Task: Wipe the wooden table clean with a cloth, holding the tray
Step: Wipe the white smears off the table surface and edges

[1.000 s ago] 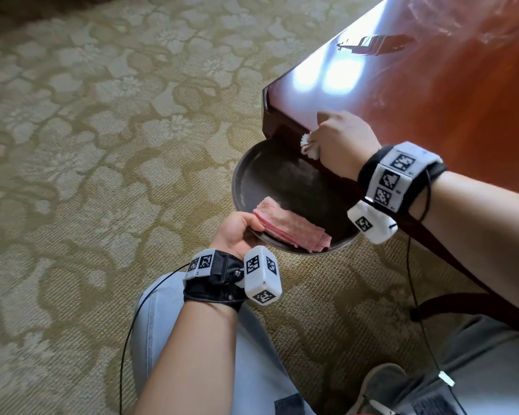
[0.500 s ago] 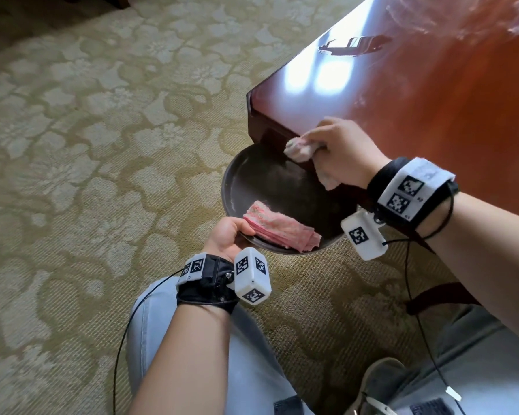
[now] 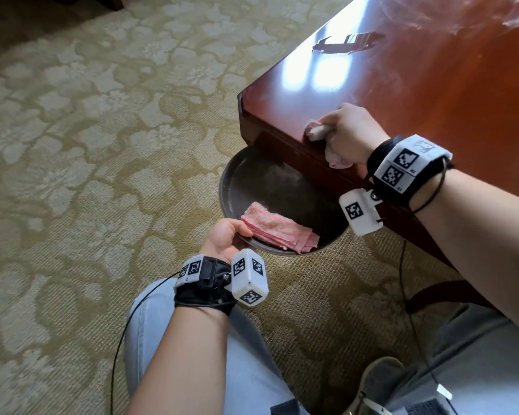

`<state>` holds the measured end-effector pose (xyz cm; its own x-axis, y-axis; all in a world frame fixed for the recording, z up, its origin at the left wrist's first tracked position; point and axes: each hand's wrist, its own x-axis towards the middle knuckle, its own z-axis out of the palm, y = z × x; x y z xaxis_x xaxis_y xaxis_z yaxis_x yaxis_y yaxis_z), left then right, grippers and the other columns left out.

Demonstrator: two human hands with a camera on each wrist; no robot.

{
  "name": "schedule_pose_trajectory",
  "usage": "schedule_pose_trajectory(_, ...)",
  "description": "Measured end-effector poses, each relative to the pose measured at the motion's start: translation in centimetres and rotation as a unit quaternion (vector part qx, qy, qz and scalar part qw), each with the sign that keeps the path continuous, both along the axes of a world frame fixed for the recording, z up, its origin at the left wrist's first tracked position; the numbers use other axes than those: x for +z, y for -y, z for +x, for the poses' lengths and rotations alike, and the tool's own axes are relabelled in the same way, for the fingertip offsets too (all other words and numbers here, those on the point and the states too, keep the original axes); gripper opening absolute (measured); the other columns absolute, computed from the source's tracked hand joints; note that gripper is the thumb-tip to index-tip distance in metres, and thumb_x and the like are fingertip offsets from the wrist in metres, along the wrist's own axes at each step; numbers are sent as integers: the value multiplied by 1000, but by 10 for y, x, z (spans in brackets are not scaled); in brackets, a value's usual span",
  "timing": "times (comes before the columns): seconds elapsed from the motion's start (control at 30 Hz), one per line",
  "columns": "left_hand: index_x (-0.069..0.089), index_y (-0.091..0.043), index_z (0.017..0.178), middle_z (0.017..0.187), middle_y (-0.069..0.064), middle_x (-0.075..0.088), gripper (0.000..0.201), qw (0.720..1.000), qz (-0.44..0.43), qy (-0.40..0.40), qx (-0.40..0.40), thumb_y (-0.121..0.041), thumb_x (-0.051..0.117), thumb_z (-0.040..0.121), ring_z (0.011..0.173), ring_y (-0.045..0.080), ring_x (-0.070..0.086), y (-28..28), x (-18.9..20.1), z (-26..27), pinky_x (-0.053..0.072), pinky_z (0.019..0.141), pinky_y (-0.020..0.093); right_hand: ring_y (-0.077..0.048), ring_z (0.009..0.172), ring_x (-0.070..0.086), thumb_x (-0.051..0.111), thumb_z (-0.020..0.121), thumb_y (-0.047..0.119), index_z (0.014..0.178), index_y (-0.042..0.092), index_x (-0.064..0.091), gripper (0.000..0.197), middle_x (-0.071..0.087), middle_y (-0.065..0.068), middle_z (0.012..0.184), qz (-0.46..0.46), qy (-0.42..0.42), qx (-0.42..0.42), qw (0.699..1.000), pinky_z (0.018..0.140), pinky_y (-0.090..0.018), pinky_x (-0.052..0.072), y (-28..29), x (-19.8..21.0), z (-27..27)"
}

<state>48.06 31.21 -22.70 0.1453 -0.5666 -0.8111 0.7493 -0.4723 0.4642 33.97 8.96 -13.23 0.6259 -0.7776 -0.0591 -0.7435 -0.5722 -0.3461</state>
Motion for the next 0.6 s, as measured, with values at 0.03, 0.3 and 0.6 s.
schedule_pose_trajectory(0.03, 54, 2, 111, 109, 22, 62, 48, 1000, -4, -5, -2, 4, 44, 63, 99, 34, 60, 0, 0, 0, 50, 88, 37, -23, 87, 49, 51, 81, -2, 98, 7, 71, 27, 66, -15, 102, -14, -9, 33, 999, 73, -26, 38, -6, 0, 7)
schedule_pose_trajectory(0.3, 60, 8, 106, 99, 22, 68, 45, 999, -28, -24, -4, 3, 39, 67, 87, 35, 67, -1, 5, -2, 54, 83, 39, -27, 103, 46, 61, 92, 25, 112, 29, 70, 22, 46, -2, 115, -145, -120, 197, 962, 63, -32, 34, -31, 1, 40)
schedule_pose_trajectory(0.6, 55, 4, 113, 99, 22, 66, 50, 1000, -9, -10, -15, 4, 42, 66, 83, 33, 67, 0, 6, 1, 59, 77, 35, -33, 103, 41, 58, 96, 30, 107, 11, 70, 25, 43, -6, 118, -163, -222, 180, 944, 59, -33, 33, -49, -5, 38)
